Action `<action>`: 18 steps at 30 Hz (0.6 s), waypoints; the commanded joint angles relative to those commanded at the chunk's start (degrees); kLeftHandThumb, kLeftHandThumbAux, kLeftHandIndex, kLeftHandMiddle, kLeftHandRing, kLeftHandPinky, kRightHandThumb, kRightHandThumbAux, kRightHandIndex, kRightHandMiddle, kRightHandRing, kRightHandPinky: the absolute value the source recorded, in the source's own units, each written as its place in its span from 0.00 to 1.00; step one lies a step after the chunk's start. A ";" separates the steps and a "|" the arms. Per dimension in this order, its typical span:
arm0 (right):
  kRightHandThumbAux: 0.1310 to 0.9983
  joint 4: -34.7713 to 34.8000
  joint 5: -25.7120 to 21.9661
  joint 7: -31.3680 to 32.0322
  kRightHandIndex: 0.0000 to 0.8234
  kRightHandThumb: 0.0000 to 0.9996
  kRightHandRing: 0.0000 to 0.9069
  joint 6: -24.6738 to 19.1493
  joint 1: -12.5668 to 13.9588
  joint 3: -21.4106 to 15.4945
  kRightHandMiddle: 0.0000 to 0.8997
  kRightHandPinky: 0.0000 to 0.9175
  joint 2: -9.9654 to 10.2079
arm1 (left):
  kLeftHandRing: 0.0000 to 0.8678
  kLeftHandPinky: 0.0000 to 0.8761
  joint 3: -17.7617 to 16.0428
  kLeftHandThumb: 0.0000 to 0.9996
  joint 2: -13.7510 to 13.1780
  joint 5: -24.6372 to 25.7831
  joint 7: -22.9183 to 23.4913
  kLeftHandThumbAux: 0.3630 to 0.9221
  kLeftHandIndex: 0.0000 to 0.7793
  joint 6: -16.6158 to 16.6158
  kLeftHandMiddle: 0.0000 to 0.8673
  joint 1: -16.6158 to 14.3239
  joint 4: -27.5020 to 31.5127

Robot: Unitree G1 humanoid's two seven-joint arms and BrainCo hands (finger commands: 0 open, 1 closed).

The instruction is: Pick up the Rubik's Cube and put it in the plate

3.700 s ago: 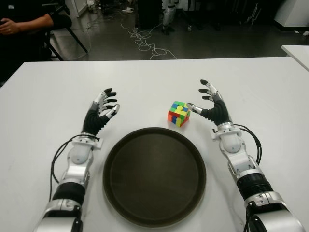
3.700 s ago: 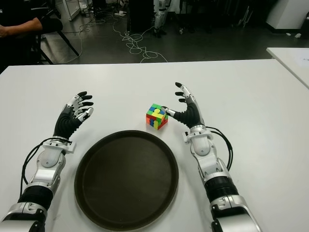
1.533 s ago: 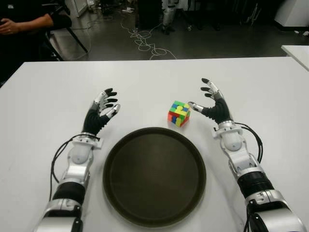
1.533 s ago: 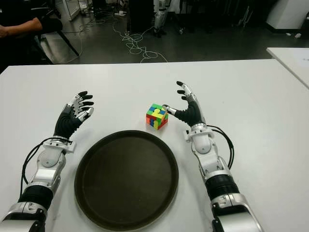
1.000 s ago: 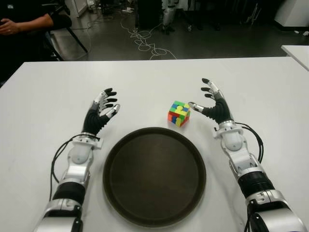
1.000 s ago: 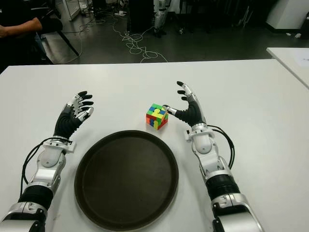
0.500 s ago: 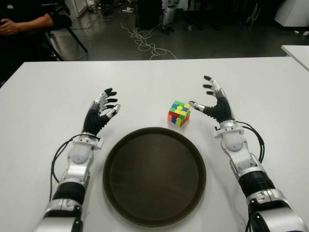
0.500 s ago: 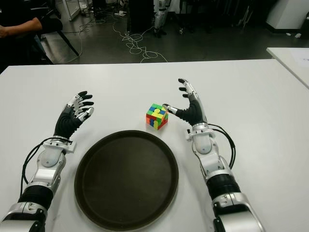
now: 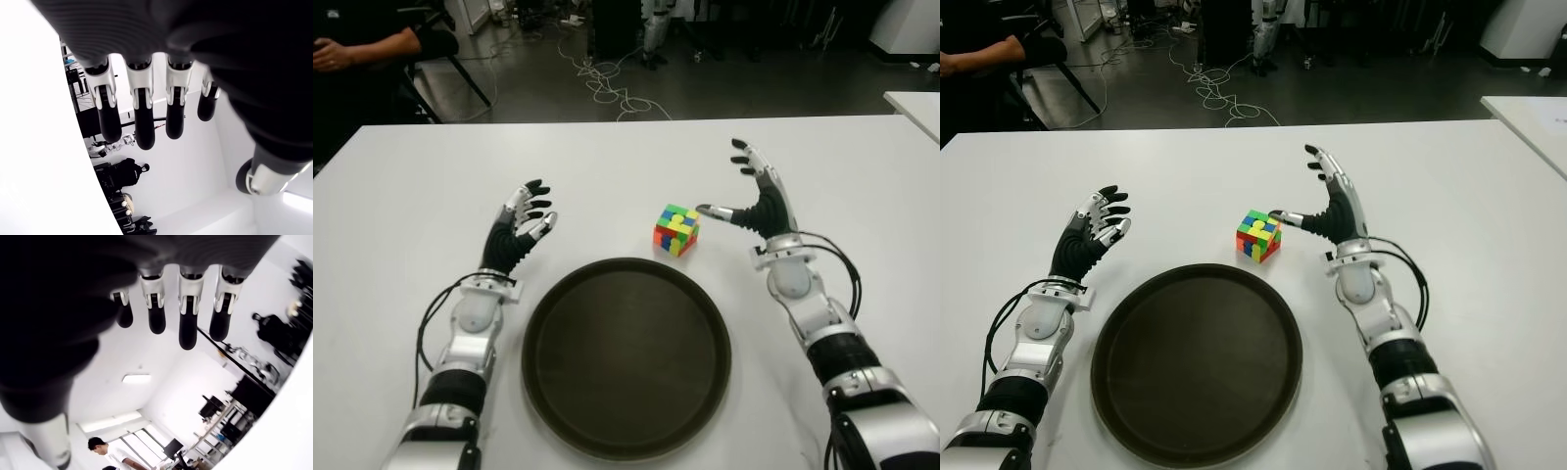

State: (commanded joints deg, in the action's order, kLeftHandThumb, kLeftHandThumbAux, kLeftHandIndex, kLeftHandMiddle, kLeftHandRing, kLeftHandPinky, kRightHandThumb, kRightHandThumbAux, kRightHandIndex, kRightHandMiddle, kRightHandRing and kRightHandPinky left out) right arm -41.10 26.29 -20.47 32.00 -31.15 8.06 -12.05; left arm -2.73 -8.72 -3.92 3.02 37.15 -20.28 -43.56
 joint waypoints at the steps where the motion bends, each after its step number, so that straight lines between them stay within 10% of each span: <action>1: 0.70 0.01 0.75 -0.44 0.08 0.00 0.19 0.21 -0.48 0.44 0.15 0.23 -0.16 | 0.25 0.25 0.00 0.16 0.01 0.05 0.06 0.37 0.18 -0.05 0.23 0.00 0.01; 18: 0.67 -9.52 9.41 -8.22 0.03 0.00 0.13 0.04 -8.54 7.30 0.08 0.17 -0.34 | 0.26 0.30 0.16 0.15 0.08 0.04 -0.10 0.37 0.18 0.41 0.23 0.02 0.03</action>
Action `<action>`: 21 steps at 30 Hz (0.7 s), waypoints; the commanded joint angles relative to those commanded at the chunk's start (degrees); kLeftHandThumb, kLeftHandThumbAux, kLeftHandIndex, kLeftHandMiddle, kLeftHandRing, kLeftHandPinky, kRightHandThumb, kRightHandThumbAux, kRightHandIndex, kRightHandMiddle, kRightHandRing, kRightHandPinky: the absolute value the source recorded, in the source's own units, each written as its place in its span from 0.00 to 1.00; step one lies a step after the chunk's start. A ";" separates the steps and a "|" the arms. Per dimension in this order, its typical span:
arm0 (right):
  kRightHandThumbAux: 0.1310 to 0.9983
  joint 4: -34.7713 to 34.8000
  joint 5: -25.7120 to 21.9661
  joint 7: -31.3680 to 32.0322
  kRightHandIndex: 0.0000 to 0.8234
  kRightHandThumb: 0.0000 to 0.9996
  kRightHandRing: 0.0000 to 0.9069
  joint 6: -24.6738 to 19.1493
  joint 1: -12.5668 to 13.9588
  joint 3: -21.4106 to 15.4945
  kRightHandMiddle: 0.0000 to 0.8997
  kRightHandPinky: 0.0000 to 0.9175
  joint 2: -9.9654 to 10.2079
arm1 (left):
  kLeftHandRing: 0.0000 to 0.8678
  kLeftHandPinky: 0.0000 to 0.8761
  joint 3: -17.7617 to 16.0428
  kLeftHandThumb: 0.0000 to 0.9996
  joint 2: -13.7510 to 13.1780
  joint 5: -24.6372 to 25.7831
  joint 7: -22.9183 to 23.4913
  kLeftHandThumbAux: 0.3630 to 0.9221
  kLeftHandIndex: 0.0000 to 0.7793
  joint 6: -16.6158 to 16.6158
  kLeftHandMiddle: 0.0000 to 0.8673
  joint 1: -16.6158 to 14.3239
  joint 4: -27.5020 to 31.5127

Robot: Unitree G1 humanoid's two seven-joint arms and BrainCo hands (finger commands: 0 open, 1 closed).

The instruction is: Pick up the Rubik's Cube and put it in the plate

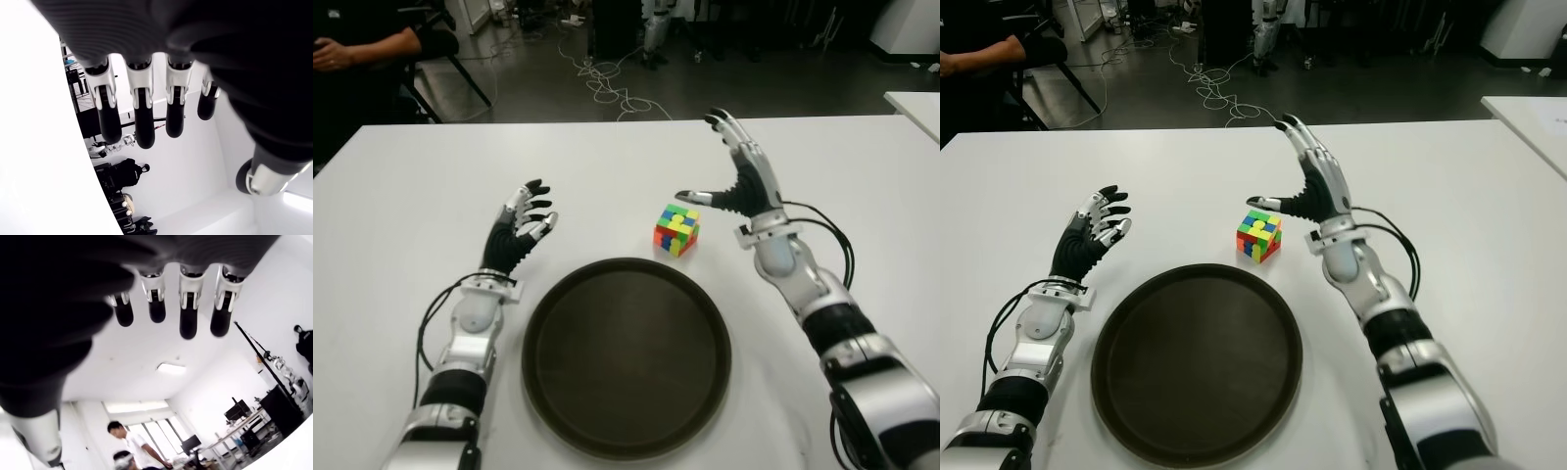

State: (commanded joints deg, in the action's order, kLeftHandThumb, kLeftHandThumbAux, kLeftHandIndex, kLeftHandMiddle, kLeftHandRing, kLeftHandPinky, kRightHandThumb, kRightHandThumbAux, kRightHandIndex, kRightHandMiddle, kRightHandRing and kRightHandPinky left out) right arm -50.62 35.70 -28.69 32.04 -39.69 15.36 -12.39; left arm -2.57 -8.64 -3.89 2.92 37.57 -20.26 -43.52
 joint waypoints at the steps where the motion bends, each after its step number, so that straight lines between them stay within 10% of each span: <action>1: 0.68 -0.79 0.42 -0.73 0.03 0.00 0.13 0.05 -0.31 0.46 0.08 0.17 0.20 | 0.26 0.30 0.01 0.15 -0.03 -0.04 -0.04 0.37 0.19 0.03 0.23 0.01 0.04; 21: 0.72 -14.93 1.39 -7.41 0.14 0.00 0.24 6.89 -3.30 5.06 0.18 0.29 0.51 | 0.26 0.29 0.51 0.14 0.30 -0.45 -1.38 0.35 0.18 -0.14 0.23 -0.43 -0.38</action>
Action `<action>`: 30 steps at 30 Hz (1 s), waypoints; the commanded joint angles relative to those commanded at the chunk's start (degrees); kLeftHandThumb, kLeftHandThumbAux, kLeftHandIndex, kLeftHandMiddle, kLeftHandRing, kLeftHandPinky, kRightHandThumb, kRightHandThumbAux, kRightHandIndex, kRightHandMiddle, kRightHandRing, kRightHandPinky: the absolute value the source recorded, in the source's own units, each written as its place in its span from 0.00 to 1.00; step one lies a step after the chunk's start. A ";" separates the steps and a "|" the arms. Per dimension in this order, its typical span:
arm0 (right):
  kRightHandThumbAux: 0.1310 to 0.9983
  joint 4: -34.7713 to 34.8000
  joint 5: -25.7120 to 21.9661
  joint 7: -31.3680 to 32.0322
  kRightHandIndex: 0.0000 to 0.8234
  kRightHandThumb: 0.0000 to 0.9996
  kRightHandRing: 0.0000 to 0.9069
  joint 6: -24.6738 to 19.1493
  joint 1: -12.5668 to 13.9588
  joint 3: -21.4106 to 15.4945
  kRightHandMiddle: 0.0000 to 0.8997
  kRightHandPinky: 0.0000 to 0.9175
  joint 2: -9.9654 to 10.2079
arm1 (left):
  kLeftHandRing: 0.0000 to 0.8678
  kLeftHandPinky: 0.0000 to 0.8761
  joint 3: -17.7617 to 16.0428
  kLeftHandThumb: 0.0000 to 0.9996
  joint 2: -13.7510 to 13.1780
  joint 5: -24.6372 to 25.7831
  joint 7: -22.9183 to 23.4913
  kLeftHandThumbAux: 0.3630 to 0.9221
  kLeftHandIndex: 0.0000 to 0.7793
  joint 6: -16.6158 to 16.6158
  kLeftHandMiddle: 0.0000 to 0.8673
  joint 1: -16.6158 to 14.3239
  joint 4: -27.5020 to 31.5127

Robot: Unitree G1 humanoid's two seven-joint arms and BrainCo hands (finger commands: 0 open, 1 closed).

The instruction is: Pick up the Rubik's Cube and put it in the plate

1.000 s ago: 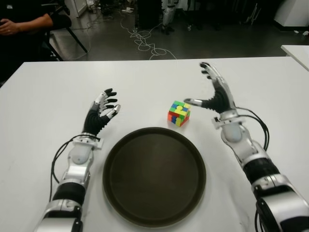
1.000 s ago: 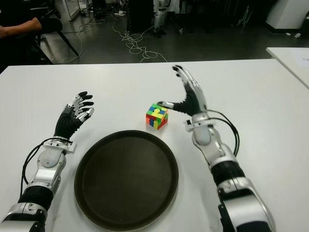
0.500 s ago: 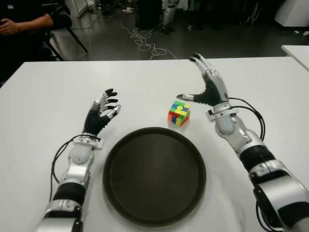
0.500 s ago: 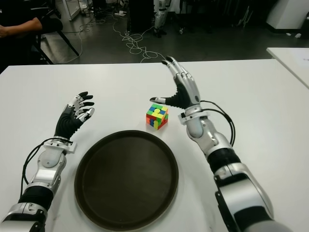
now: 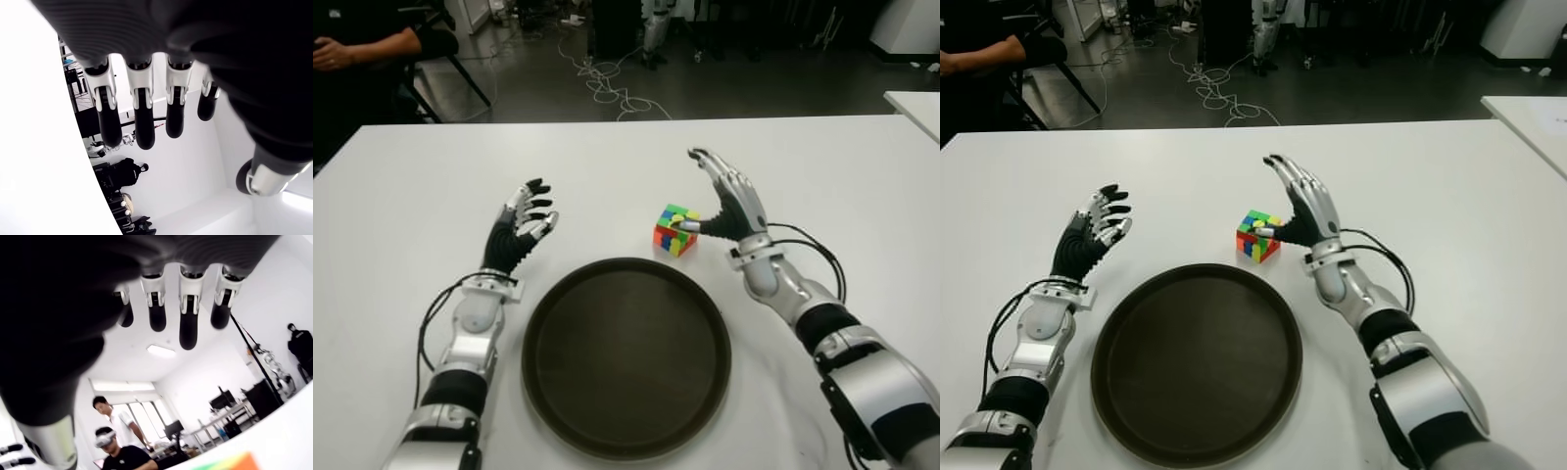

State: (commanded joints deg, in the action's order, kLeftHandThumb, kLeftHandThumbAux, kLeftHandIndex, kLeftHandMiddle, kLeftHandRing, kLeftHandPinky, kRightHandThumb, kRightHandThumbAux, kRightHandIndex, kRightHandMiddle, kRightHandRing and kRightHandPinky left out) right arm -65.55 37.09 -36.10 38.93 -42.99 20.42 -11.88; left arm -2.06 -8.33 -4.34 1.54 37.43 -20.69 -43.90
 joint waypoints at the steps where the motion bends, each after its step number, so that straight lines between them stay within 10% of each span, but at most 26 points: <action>1: 0.72 -0.12 -0.14 0.20 0.14 0.00 0.24 0.15 -0.07 0.02 0.18 0.29 -0.02 | 0.26 0.29 0.02 0.14 -0.02 -0.02 -0.04 0.35 0.18 0.11 0.23 0.00 -0.02; 30: 0.64 4.43 4.50 22.70 0.10 0.00 0.15 -7.73 -1.96 9.09 0.12 0.18 -5.38 | 0.26 0.26 0.06 0.16 -0.18 0.73 0.57 0.35 0.19 0.69 0.23 0.22 -0.16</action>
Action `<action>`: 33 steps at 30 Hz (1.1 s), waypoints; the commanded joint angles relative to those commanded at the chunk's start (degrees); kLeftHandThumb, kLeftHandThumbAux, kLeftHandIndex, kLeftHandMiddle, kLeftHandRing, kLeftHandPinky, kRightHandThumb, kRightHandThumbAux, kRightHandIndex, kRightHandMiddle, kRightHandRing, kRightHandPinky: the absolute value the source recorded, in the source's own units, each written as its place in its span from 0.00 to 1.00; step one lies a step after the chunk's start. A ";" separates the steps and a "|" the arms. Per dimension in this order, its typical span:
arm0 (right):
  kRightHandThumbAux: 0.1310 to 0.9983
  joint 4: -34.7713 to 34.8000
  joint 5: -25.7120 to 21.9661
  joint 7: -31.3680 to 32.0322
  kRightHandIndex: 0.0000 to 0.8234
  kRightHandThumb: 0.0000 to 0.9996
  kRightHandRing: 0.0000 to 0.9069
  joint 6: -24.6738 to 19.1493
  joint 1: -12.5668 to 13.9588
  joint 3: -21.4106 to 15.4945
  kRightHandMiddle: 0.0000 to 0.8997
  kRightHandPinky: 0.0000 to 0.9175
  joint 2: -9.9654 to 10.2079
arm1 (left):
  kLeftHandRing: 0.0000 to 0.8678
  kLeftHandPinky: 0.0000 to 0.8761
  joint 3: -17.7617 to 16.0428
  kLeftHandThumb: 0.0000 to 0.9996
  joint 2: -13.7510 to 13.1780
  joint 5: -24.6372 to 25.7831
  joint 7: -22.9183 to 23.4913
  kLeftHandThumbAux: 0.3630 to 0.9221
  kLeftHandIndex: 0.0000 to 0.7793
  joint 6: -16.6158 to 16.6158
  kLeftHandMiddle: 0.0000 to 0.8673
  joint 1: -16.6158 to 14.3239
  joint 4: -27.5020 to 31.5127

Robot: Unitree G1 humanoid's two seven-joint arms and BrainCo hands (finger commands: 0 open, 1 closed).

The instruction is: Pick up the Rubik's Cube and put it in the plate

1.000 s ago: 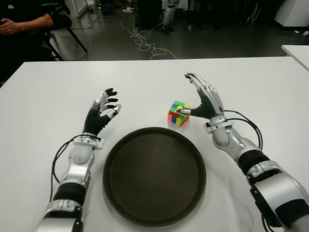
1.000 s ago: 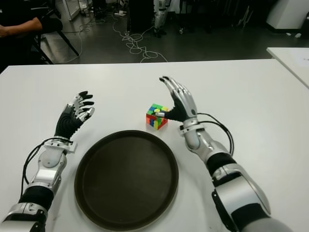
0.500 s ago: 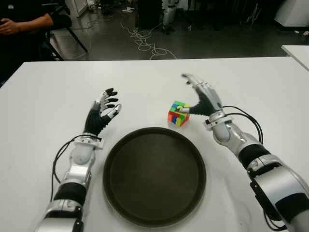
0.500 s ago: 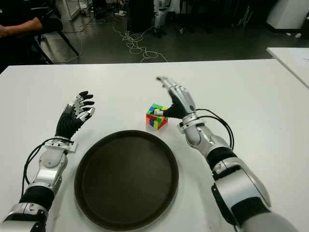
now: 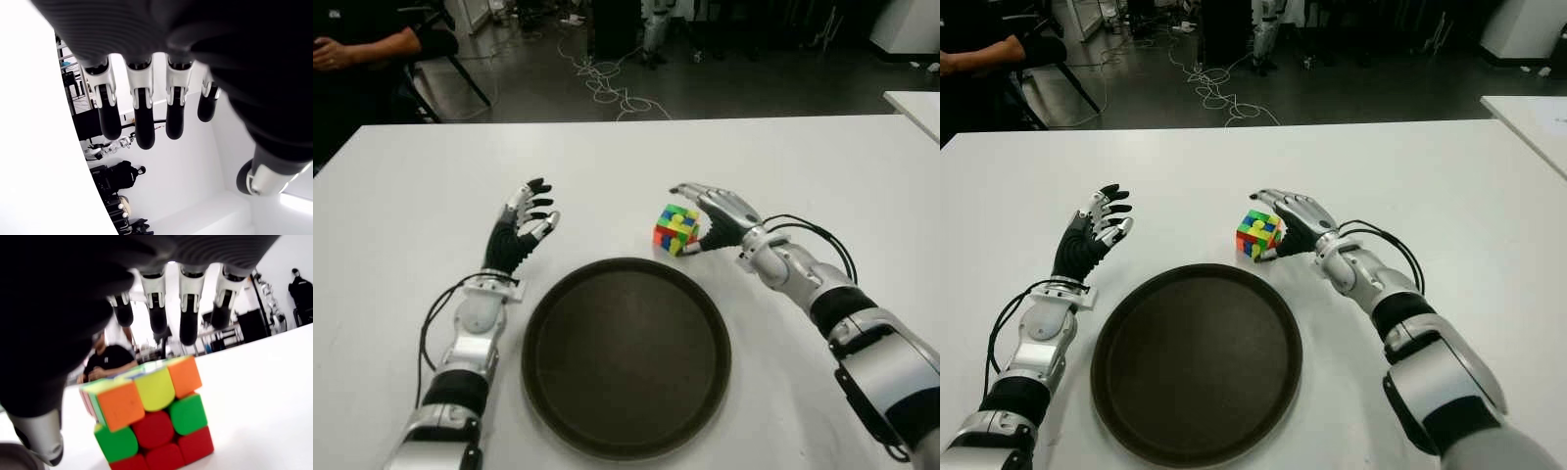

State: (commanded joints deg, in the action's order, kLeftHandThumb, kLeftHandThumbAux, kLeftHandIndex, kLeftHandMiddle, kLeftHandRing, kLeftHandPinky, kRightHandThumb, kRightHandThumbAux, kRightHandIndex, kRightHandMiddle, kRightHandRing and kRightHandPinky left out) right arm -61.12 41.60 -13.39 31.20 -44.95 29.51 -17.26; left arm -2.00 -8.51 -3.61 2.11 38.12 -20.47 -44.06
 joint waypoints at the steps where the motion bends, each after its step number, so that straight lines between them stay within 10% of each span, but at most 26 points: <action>1: 0.64 0.17 0.02 0.05 0.10 0.00 0.15 -0.17 0.05 0.13 0.11 0.18 -0.05 | 0.26 0.27 -0.02 0.16 0.02 0.02 -0.01 0.35 0.19 -0.02 0.23 -0.01 -0.06; 33: 0.56 7.03 -0.56 2.90 0.15 0.00 0.25 -0.21 2.09 0.49 0.24 0.22 -2.47 | 0.26 0.29 0.24 0.16 0.24 -0.27 -0.42 0.37 0.19 -0.79 0.24 -0.20 0.37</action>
State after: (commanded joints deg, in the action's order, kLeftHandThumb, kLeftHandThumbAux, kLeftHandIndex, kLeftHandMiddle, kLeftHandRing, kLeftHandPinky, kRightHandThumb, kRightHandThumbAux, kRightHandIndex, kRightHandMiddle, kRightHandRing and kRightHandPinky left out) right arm -54.09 41.04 -10.49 31.00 -42.86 30.00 -19.73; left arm -1.76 -8.26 -3.88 1.69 37.33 -20.66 -43.69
